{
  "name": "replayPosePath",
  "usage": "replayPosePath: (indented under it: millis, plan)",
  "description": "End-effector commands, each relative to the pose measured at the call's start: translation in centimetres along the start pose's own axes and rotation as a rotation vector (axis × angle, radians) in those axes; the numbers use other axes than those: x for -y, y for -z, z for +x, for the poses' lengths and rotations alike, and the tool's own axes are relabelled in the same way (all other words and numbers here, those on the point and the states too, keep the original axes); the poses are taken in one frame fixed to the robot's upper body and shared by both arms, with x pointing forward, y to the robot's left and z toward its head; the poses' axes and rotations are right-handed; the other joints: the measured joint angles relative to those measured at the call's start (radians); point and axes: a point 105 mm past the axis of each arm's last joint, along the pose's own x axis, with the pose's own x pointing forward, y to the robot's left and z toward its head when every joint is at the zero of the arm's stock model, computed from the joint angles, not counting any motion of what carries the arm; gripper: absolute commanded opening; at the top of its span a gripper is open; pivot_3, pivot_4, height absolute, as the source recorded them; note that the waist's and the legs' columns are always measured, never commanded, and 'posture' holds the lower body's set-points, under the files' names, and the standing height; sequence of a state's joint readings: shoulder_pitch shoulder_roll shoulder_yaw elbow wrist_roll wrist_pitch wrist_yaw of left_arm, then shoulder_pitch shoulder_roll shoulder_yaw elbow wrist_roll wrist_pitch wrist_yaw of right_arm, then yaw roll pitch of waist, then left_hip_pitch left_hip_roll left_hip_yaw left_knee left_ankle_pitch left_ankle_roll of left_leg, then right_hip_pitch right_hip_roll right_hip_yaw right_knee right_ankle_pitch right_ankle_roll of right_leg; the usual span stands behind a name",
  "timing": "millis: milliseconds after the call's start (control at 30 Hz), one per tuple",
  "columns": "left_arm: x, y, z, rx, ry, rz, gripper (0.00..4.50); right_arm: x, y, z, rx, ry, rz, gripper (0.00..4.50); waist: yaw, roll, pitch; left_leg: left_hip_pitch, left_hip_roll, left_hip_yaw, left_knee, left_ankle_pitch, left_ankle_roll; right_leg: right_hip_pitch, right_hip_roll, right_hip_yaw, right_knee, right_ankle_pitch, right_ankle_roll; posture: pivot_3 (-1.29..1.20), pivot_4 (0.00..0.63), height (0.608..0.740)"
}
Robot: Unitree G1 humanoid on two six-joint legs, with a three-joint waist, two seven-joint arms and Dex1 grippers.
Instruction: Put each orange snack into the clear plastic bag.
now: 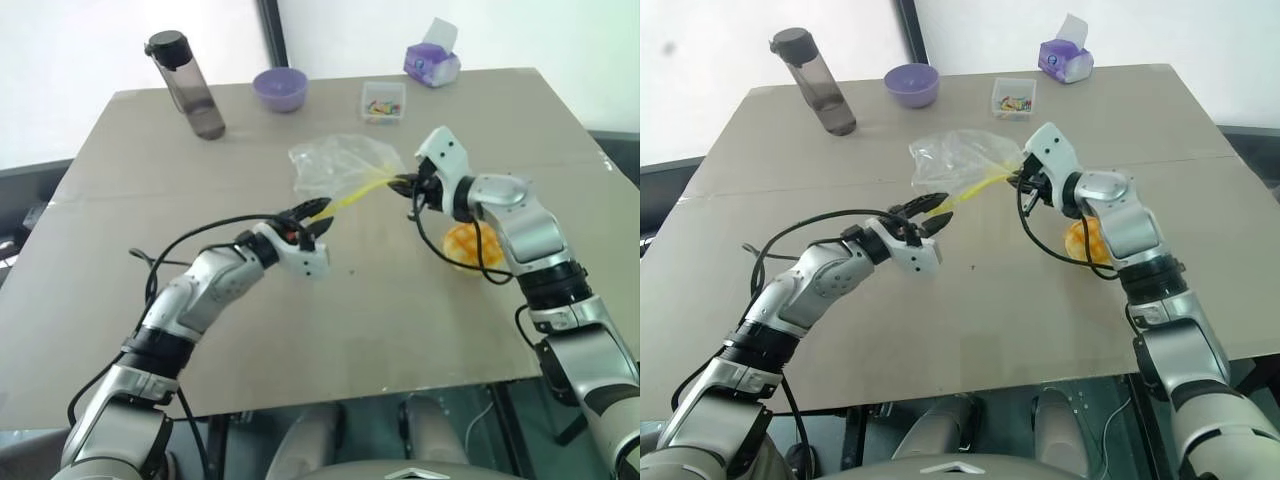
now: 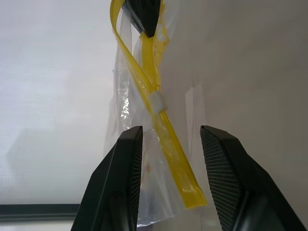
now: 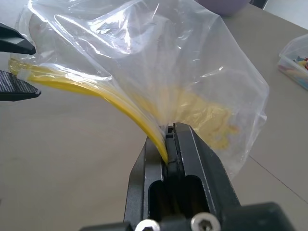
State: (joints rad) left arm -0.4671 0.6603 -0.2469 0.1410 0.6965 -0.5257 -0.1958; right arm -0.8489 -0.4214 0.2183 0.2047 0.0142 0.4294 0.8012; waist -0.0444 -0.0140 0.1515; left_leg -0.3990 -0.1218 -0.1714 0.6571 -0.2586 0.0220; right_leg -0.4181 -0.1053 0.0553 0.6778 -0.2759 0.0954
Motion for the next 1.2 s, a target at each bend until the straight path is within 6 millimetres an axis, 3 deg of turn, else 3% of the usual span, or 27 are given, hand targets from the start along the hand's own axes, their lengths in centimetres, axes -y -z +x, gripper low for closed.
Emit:
replayPosePath:
  millis: [33,267,367,433,467,700,800,833,867,933,1033,1200]
  plan:
    - [-1.4,0.1,0.0,0.001,-0.060,0.029,1.99,0.9,-2.3,-0.6,0.067,0.028,-0.037,0.00,0.000,0.000,0.000,0.000,0.000,0.000,0.000,0.000,0.000,0.000,0.000,0.000,0.000,0.000,0.000,0.00,0.150,0.740]
    - [-1.6,0.7,-0.1,-0.027,-0.078,0.031,1.99,0.7,-2.2,-0.5,0.066,0.024,-0.031,0.00,0.000,0.000,0.000,0.000,0.000,0.000,0.000,0.000,0.000,0.000,0.000,0.000,0.000,0.000,0.000,0.00,0.150,0.740]
    - [-2.2,1.3,-0.2,-0.060,-0.112,0.048,1.15,0.8,-2.2,-0.5,0.066,0.026,-0.031,0.00,0.000,0.000,0.000,0.000,0.000,0.000,0.000,0.000,0.000,0.000,0.000,0.000,0.000,0.000,0.000,0.00,0.150,0.740]
    - [-2.4,1.6,-0.2,-0.077,-0.118,0.058,0.22,0.7,-2.2,-0.5,0.066,0.025,-0.032,0.00,0.000,0.000,0.000,0.000,0.000,0.000,0.000,0.000,0.000,0.000,0.000,0.000,0.000,0.000,0.000,0.00,0.150,0.740]
    - [-2.5,1.7,-0.2,-0.084,-0.121,0.059,0.10,0.7,-2.2,-0.5,0.066,0.025,-0.032,0.00,0.000,0.000,0.000,0.000,0.000,0.000,0.001,0.000,0.000,0.000,0.000,0.000,0.000,0.000,0.000,0.00,0.150,0.740]
    - [-2.6,2.0,0.0,-0.100,-0.138,0.043,0.10,0.2,-1.6,-0.7,0.030,-0.017,-0.031,0.00,0.000,0.000,0.000,0.000,0.000,0.000,0.001,0.000,0.000,0.000,0.000,0.000,0.001,0.000,0.000,0.00,0.150,0.740]
    - [-2.7,2.0,0.3,-0.112,-0.162,-0.053,0.00,0.8,-2.0,-1.0,0.051,0.023,-0.070,1.45,0.001,0.000,0.000,0.000,0.000,0.000,0.001,0.000,0.000,0.000,0.000,0.000,0.001,0.000,0.000,0.00,0.150,0.740]
    - [-2.5,1.8,0.5,-0.101,-0.163,-0.108,0.00,1.1,-2.0,-1.1,0.050,0.037,-0.077,1.66,0.001,0.000,0.000,-0.001,0.000,0.000,0.001,0.000,0.000,0.000,0.000,0.000,0.001,0.000,0.000,0.00,0.150,0.740]
    - [-2.2,1.0,0.8,-0.062,-0.147,-0.162,0.00,1.2,-1.8,-1.5,0.035,0.025,-0.073,2.19,0.001,0.000,0.000,-0.001,0.000,0.000,0.002,0.000,0.000,0.000,0.000,0.000,0.001,0.000,0.000,0.00,0.150,0.740]
    - [-1.3,0.1,1.1,-0.023,-0.101,-0.244,0.00,1.2,-1.3,-2.5,-0.007,-0.026,-0.072,2.19,0.002,0.000,0.000,-0.001,-0.001,0.000,0.003,0.000,0.000,0.000,-0.001,-0.001,0.001,0.000,0.000,0.00,0.150,0.740]
    - [-1.3,0.5,1.2,-0.062,-0.131,-0.379,0.00,1.6,-1.3,-4.1,-0.032,-0.058,-0.090,2.19,0.003,0.000,0.000,-0.003,-0.001,-0.001,0.004,0.000,0.000,0.000,-0.001,-0.002,0.000,0.000,0.000,0.00,0.150,0.740]
    - [-1.3,0.3,1.7,-0.092,-0.161,-0.580,0.00,1.6,-3.9,-6.1,0.054,-0.073,-0.077,2.19,0.000,0.000,0.000,-0.003,0.000,-0.001,0.005,0.000,0.000,0.000,-0.001,-0.001,0.001,0.000,0.000,0.00,0.150,0.740]
